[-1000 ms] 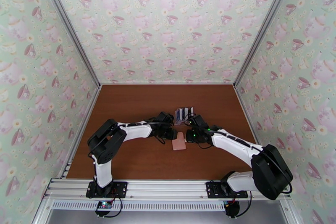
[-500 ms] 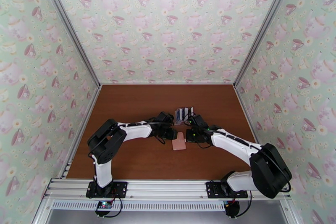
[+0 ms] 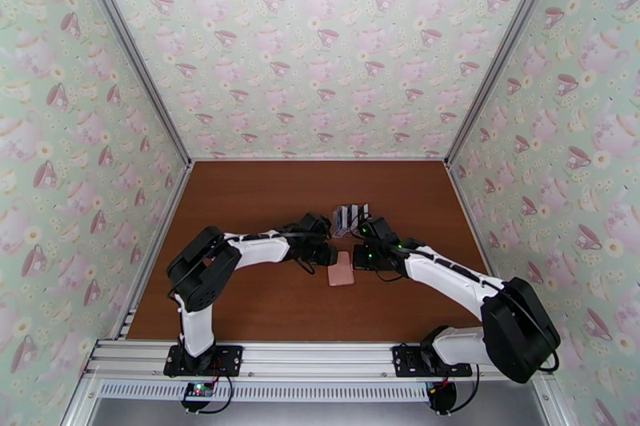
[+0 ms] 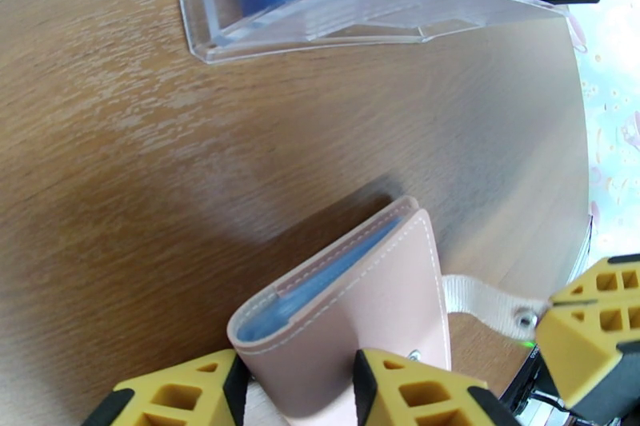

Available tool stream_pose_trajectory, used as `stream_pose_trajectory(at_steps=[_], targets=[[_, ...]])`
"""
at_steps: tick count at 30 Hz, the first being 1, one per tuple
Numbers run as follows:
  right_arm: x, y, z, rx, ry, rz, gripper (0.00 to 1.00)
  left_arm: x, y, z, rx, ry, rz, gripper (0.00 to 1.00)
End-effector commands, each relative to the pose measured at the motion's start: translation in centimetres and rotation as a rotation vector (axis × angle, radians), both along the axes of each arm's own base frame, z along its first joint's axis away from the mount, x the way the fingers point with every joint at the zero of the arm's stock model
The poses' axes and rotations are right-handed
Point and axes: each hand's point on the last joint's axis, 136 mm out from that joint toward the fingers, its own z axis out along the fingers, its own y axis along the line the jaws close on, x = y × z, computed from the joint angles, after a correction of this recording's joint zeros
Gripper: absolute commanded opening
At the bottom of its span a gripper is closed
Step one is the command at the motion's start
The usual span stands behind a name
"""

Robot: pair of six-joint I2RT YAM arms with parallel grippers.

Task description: Put the credit cards into the card holder

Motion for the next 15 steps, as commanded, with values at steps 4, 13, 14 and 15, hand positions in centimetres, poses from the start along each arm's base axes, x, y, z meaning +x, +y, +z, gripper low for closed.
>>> stream_pose_trajectory(at_steps=[4,13,14,15], targets=[[-0.1,1.4,0.0,0.043,0.006,0.046,0.00,-1.3,0.5,-2.1,0.027,0.051,0.001,0.37],[-0.3,2.5,-1.1,0.044,0.031,0.065,0.00,-1.8,0.6,-2.4,0.009,0.062,0.008,0.36],[-0.3,2.6,-1.2,0.045,0.035,0.066,0.00,-1.8,0.5,-2.3,0.006,0.061,0.009,0.36],[-0.3,2.8,-1.3,0.044,0.037,0.069,0.00,-1.9,0.6,-2.4,0.006,0.065,0.009,0.36]])
